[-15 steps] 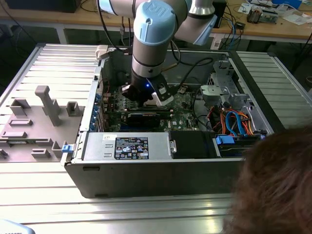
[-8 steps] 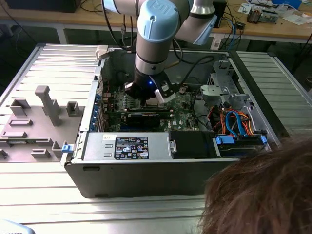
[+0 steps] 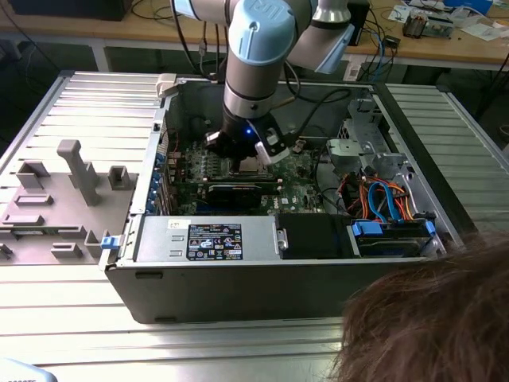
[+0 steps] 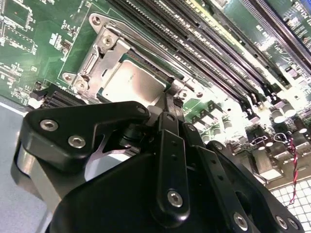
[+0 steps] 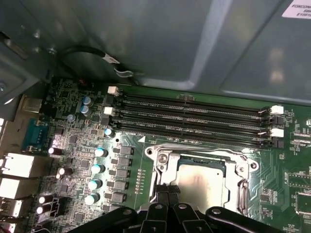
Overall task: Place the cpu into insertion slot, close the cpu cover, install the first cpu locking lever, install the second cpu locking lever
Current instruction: 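Install the second cpu locking lever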
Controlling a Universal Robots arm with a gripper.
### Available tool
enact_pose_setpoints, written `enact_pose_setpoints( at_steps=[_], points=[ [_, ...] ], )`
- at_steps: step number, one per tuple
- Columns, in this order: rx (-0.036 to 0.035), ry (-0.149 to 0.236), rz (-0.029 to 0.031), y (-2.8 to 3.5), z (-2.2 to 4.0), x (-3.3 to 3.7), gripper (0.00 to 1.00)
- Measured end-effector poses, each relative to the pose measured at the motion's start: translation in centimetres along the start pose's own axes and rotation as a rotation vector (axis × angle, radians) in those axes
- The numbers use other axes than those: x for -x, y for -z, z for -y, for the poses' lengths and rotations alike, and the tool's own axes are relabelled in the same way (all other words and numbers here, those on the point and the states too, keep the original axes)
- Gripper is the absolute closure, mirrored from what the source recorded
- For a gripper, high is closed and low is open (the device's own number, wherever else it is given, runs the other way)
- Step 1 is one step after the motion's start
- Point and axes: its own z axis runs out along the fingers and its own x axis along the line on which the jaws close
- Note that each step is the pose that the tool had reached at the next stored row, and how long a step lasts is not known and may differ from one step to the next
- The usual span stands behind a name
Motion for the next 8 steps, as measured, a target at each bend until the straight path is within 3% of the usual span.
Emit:
enact_pose_setpoints(
  at_steps=[8],
  points=[
    [0.0000,0.000,-0.0013,-0.06,-0.42,0.64,0.89]
  ],
)
